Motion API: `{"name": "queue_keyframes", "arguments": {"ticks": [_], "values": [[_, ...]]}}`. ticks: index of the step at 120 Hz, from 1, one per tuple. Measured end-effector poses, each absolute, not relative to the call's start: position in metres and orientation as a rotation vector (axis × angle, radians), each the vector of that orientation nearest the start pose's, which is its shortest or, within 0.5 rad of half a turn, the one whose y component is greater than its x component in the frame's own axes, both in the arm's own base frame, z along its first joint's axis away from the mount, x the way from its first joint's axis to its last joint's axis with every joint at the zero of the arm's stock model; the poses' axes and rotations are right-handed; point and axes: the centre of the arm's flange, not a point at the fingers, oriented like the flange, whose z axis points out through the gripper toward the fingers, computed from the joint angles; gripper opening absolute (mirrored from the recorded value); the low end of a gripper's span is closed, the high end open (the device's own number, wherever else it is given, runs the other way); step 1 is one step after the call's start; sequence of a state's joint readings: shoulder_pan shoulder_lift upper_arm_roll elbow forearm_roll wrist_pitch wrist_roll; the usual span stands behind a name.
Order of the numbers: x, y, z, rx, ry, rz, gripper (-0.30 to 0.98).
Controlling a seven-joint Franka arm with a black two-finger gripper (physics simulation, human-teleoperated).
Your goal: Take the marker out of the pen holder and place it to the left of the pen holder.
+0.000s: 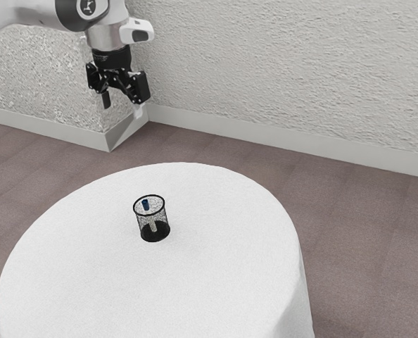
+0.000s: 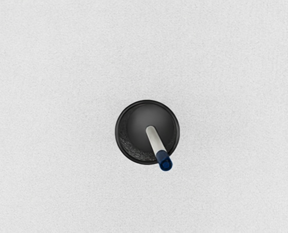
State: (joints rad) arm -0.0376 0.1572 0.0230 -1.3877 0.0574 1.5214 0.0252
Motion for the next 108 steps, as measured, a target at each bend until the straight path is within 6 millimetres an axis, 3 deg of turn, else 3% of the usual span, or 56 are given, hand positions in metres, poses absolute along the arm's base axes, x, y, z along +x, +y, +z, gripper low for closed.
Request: {"name": "queue_keyframes", "arguments": {"ticks": [32, 59, 90, 108], "values": [[0.594, -0.003, 0.61, -3.08, 0.063, 0.064, 0.69], [0.59, -0.017, 0.52, -3.074, 0.119, 0.199, 0.69], [0.578, -0.019, 0.456, -3.099, 0.11, 0.257, 0.69], [0.579, -0.018, 0.427, -3.107, 0.136, 0.187, 0.69]]}}
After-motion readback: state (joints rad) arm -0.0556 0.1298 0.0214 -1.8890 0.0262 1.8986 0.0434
